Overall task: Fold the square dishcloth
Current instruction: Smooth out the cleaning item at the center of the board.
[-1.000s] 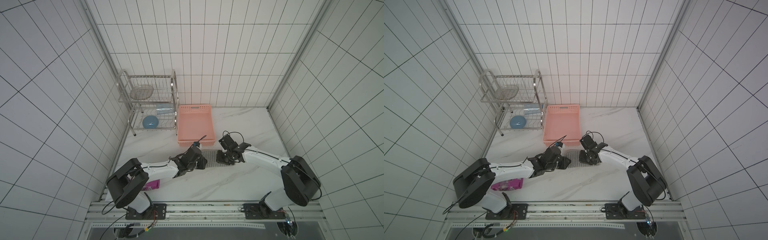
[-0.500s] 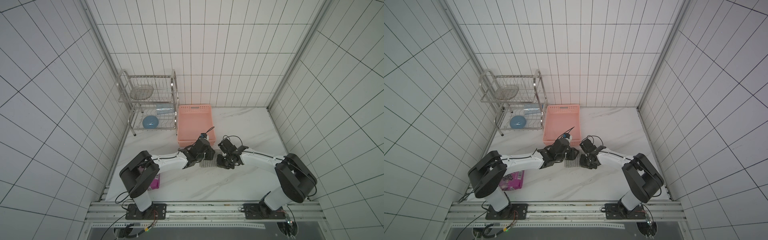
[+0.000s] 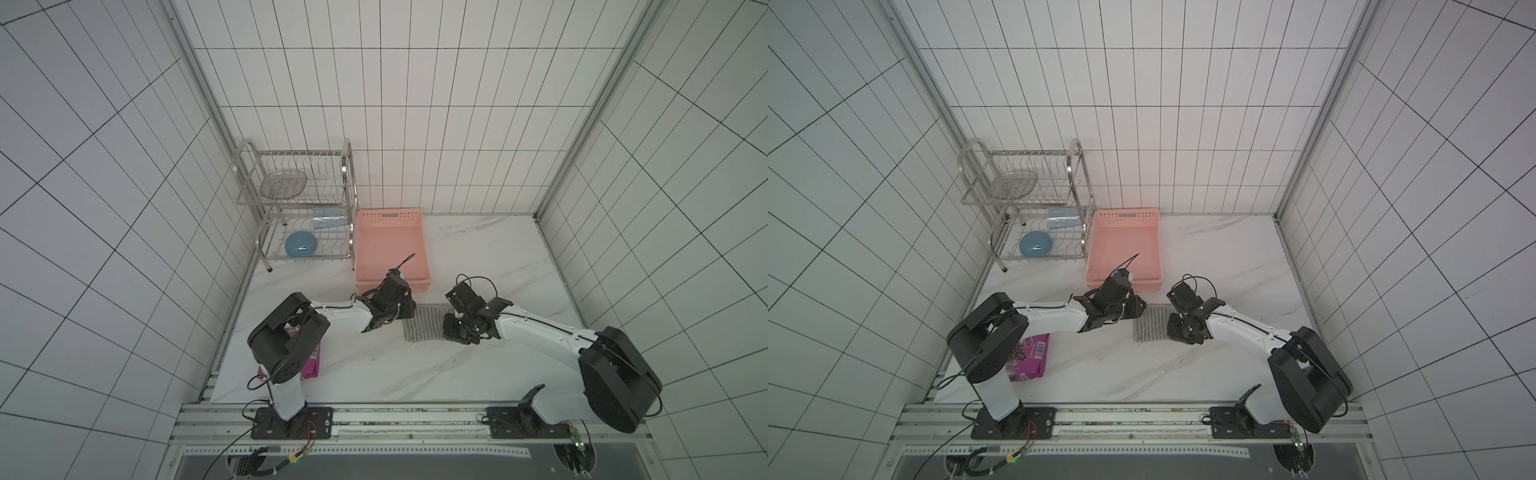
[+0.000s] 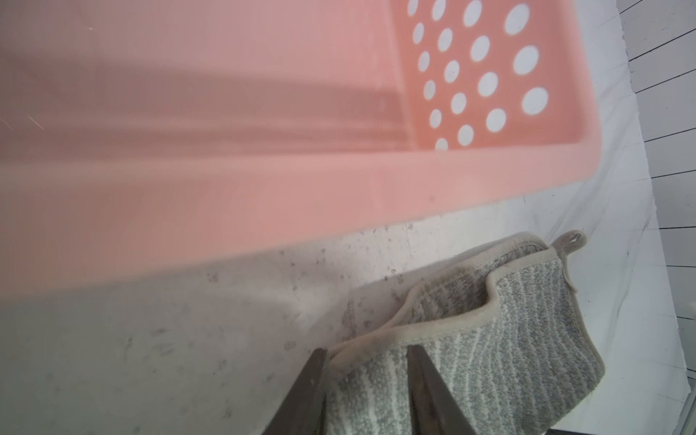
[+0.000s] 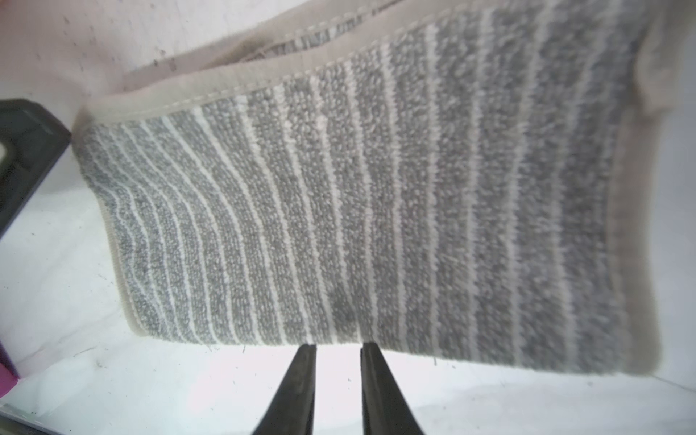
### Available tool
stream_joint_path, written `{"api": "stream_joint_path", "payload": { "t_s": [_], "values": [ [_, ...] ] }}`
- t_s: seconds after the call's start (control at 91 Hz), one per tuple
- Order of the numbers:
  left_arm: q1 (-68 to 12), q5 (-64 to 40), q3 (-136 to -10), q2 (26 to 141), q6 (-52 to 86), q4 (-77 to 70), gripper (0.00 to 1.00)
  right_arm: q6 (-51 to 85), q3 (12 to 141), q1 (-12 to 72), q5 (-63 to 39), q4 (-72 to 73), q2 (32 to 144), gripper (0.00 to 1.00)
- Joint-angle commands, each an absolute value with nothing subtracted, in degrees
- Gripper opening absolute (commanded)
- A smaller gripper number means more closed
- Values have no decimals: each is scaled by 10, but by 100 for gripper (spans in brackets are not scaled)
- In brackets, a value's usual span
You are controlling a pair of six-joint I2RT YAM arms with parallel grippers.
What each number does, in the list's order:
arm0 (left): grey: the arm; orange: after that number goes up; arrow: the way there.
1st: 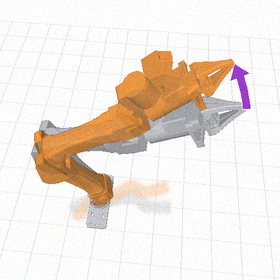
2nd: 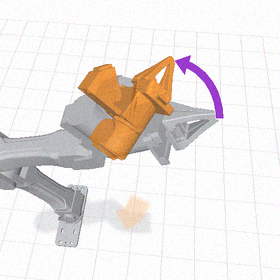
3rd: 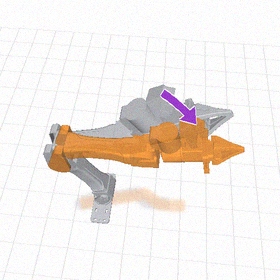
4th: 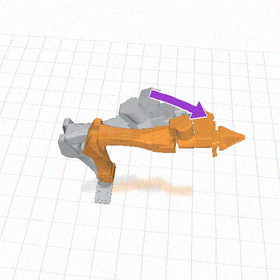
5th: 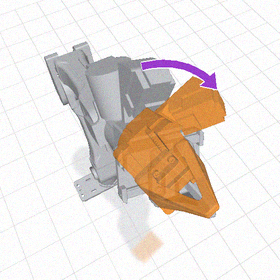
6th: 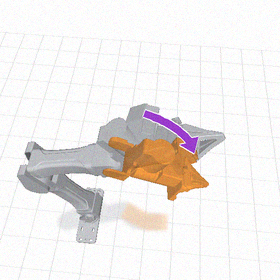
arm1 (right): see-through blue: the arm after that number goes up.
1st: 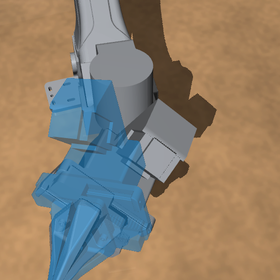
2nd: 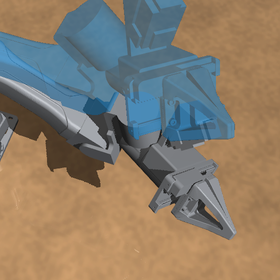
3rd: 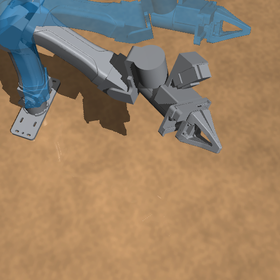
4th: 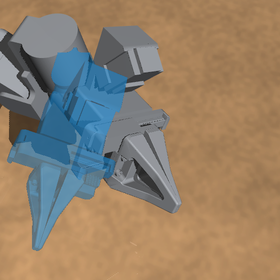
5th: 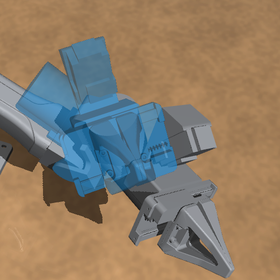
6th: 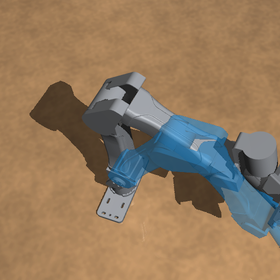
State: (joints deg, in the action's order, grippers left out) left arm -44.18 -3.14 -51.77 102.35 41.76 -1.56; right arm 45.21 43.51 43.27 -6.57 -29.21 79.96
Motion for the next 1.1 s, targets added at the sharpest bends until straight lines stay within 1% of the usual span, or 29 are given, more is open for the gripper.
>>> {"api": "stream_joint_path", "payload": {
  "t_s": [0.0,0.154,0.297,0.539,0.627,0.759,0.923,1.088],
  "values": [
    [-445,-55,-511,1041,426,-40,36,440,462,436,-21,-346,772,28],
    [-446,-55,-492,1022,434,-41,35,432,479,420,24,-380,747,30],
    [-450,-46,-490,979,426,-21,36,422,469,382,23,-391,739,30],
    [-486,-22,-523,933,403,19,43,414,435,339,10,-391,726,30],
    [-497,-41,-542,949,399,18,44,409,424,332,8,-384,727,30],
    [-511,-87,-576,998,395,6,44,406,416,322,11,-376,734,26],
    [-527,-139,-620,1057,391,-3,44,396,412,308,3,-358,751,26],
    [-528,-154,-638,1095,394,-9,44,388,413,299,-8,-335,778,24]
  ]
}}
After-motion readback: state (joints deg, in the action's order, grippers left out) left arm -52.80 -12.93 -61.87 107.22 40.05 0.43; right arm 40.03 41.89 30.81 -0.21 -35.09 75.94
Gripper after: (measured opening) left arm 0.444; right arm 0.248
